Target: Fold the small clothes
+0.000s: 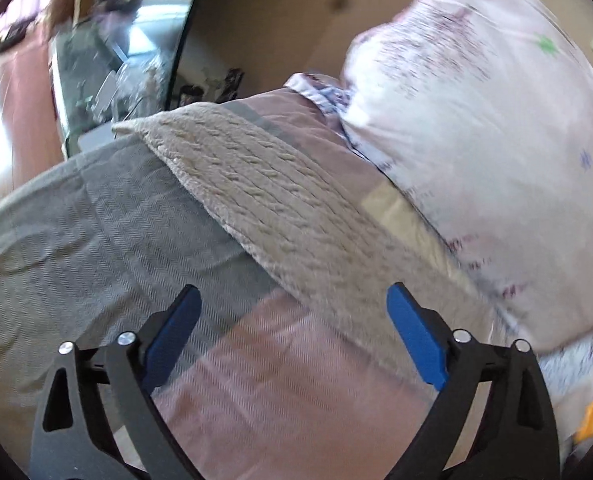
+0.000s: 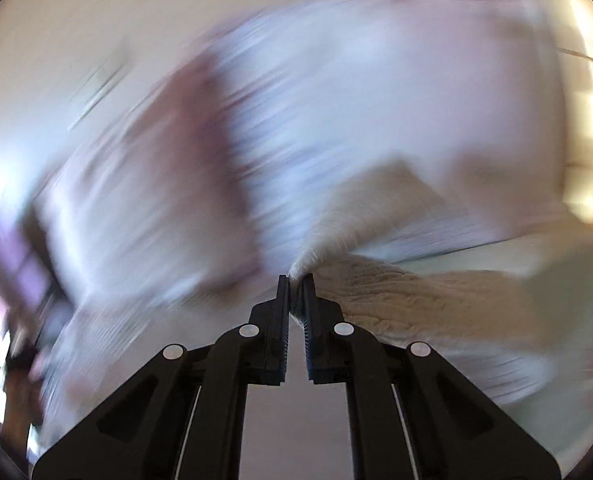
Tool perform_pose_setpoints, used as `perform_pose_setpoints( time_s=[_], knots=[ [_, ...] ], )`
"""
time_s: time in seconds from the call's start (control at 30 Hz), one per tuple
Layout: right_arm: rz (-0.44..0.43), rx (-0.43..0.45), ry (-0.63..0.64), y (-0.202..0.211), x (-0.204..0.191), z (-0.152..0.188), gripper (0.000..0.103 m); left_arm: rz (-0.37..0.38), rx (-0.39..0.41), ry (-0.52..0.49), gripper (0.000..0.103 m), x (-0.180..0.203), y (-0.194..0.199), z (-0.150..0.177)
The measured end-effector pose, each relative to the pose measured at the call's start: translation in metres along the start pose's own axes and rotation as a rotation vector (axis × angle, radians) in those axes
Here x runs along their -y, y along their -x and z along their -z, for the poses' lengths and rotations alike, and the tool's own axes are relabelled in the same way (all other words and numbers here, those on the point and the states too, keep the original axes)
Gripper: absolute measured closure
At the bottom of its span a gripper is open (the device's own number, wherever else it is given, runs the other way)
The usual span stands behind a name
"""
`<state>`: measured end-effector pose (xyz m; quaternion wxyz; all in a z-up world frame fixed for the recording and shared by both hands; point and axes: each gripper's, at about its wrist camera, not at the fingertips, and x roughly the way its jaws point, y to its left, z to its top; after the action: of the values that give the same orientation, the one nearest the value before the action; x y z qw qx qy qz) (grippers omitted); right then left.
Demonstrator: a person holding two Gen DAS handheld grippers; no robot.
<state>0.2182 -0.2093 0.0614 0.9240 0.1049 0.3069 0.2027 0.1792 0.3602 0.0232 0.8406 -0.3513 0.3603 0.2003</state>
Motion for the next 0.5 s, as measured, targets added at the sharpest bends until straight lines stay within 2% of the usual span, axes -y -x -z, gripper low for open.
perform_pose_setpoints(
  time_s=[0.03, 0.07, 0.1, 0.13, 0.2, 0.27, 0.3, 0.33, 0.37, 0.4, 0.5],
  knots=[
    [-0.060, -0.077, 0.018, -0.019, -0.019, 0.009, 0.086, -0.006, -0.001, 0.028, 0.014, -0.003, -0.004, -0.004],
    [-0.105, -0.141, 0.021, -0.036, -0.032, 0.020, 0.075, -0.013, -0.005, 0.054, 0.015, -0.007, -0.008, -0.008],
    [-0.123, -0.157, 0.017, -0.041, -0.036, 0.026, 0.065, -0.014, -0.006, 0.065, 0.017, -0.009, -0.010, -0.011],
    [-0.116, -0.143, 0.006, -0.039, -0.034, 0.031, 0.060, -0.018, 0.009, 0.071, 0.017, -0.011, -0.012, -0.016],
    [-0.068, -0.099, -0.018, -0.029, -0.019, 0.027, 0.038, -0.044, 0.018, 0.072, 0.022, -0.013, -0.017, -0.026],
    [-0.009, -0.053, -0.068, -0.011, 0.007, 0.023, 0.035, -0.075, 0.038, 0.066, 0.028, -0.015, -0.022, -0.035],
    [0.014, -0.040, -0.098, -0.001, 0.020, 0.023, 0.034, -0.085, 0.043, 0.060, 0.041, -0.014, -0.024, -0.038],
    [0.029, -0.033, -0.116, 0.004, 0.031, 0.020, 0.032, -0.091, 0.035, 0.053, 0.062, -0.014, -0.029, -0.042],
    [0.059, -0.019, -0.138, 0.013, 0.042, 0.022, 0.029, -0.087, 0.023, 0.050, 0.074, -0.014, -0.033, -0.045],
    [0.086, -0.009, -0.149, 0.022, 0.052, 0.026, 0.028, -0.087, 0.015, 0.044, 0.090, -0.014, -0.036, -0.047],
    [0.146, 0.003, -0.160, 0.046, 0.078, 0.036, 0.027, -0.078, 0.037, -0.044, 0.096, 0.012, -0.028, -0.048]
  ],
)
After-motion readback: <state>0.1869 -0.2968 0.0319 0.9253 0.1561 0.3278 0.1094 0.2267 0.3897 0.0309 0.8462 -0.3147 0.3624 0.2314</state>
